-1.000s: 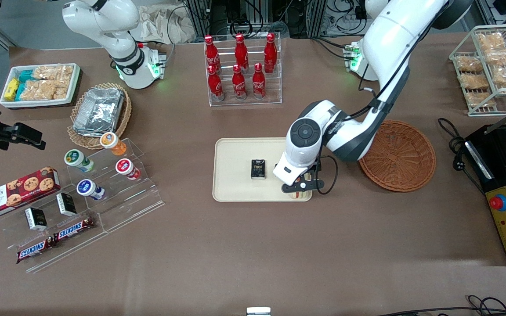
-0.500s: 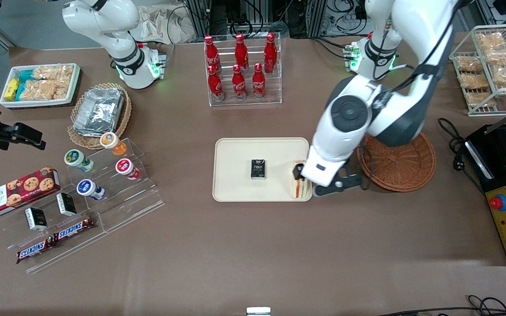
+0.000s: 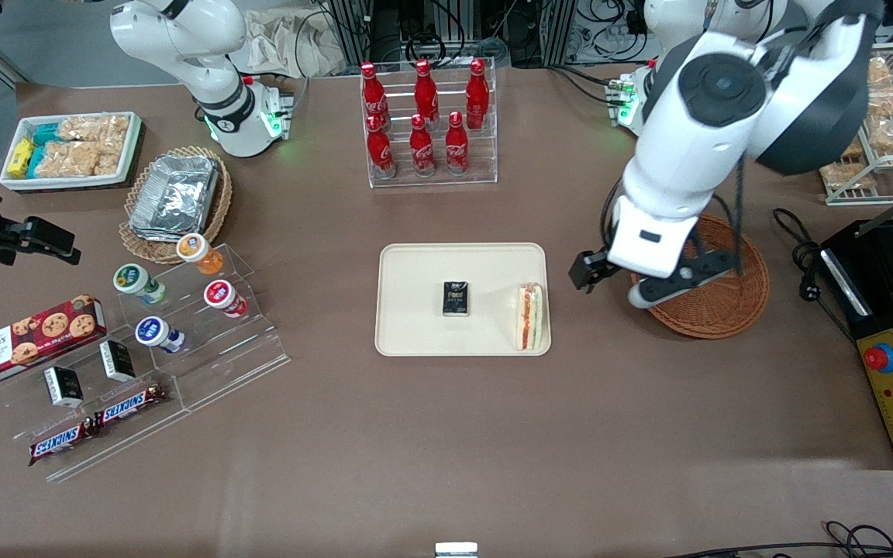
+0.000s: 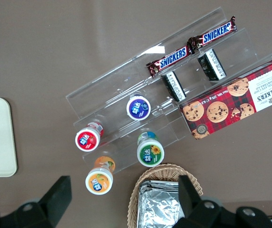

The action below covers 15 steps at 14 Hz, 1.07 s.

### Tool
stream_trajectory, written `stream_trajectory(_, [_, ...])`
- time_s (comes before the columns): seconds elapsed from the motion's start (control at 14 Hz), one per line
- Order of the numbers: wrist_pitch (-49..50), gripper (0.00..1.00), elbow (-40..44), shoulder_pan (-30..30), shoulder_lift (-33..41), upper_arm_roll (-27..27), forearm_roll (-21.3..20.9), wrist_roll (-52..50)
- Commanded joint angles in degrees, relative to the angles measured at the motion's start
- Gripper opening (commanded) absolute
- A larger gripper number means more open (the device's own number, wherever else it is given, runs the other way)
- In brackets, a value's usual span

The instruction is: Place sandwich from basket to tray

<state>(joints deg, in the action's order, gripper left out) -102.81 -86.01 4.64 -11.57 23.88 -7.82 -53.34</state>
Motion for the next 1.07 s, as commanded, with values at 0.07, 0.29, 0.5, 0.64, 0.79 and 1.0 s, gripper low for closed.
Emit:
stream_trajectory(0.07, [5.58, 1.00, -1.35, 0.43, 6.19, -5.13, 0.96, 4.10])
stream_trajectory(0.29, [11.21, 1.00, -2.05, 2.56, 10.15, -10.85, 0.96, 14.01])
stream_trajectory(0.5, [12.63, 1.00, -4.07, 2.56, 13.67, -16.56, 2.88, 28.42])
stream_trajectory(0.64, [15.52, 1.00, -4.16, 2.56, 15.08, -21.92, 6.66, 40.88])
stream_trajectory(0.79, [17.28, 1.00, -4.42, 2.56, 15.87, -24.31, 6.94, 49.43])
stream_trajectory(1.0, [18.69, 1.00, -4.08, 1.95, 15.61, -25.19, 6.06, 51.75])
